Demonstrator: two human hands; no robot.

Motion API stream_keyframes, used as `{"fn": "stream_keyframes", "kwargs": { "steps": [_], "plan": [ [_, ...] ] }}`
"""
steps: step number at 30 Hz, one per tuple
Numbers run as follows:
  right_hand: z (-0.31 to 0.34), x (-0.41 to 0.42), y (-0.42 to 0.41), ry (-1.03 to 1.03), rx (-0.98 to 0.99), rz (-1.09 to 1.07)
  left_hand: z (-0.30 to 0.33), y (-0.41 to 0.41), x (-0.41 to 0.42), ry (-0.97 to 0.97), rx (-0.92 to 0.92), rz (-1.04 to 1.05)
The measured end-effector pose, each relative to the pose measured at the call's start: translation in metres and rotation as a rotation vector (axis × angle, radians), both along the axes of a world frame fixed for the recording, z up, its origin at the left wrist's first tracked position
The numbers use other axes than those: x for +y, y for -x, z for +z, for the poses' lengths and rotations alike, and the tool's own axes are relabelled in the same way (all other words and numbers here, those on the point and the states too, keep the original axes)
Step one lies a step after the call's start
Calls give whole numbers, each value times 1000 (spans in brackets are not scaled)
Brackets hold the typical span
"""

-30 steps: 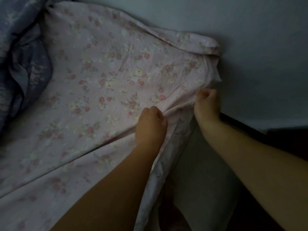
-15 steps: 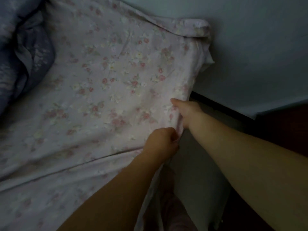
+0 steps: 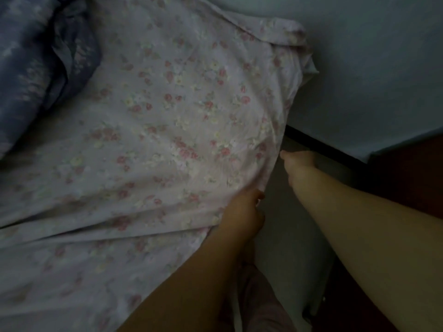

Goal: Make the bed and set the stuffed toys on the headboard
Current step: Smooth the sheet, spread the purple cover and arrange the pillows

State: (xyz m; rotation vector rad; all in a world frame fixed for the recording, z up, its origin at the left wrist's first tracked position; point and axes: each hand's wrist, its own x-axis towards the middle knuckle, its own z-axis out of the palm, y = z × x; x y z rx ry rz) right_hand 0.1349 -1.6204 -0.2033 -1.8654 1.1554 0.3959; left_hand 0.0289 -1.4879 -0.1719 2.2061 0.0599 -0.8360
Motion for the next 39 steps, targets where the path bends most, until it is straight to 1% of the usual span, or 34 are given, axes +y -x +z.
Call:
{"fn": "stream_keyframes", "kwargs": {
  "steps": [4,6,8,11,12,13,14,16,18,20,22,24,27,31,35,36,38,39],
  "plan": [
    [13,21,21,156,-97,180,5,9,29,-60,-109,69],
    [23,36,33,213,-142,238,8,15,43,-86,-132,111],
    [33,51,46,294,-192,361,9,21,57,-117,-159,156],
    [45,79,73,337,-454,699,14,39,76,-172,-202,194],
    [47,84,81,320,-525,837,14,44,78,-204,-193,177],
    [50,89,89,287,-548,995,13,51,80,-241,-171,151],
    [51,97,99,247,-526,1170,12,60,85,-280,-139,124],
    [50,108,114,197,-396,1476,7,75,90,-363,-82,46],
    [45,117,123,210,-289,1650,-2,86,93,-428,-54,-19],
    [37,124,130,287,-272,1729,-9,95,94,-485,-71,-40],
    [31,125,134,350,-296,1758,-14,99,92,-534,-111,-24],
    [27,124,136,387,-321,1783,-14,99,90,-576,-147,-3],
    [28,121,138,401,-344,1820,-14,96,89,-588,-146,32],
    [29,114,140,413,-312,1871,-14,96,91,-566,-144,77],
    [26,108,140,534,-310,1944,0,95,93,-491,-132,222],
    [26,108,139,546,-336,1964,5,96,94,-464,-117,251],
    [28,110,136,586,-403,2021,15,99,96,-409,-53,247],
    [32,111,134,666,-407,2084,21,103,98,-380,5,218]
  ]
}}
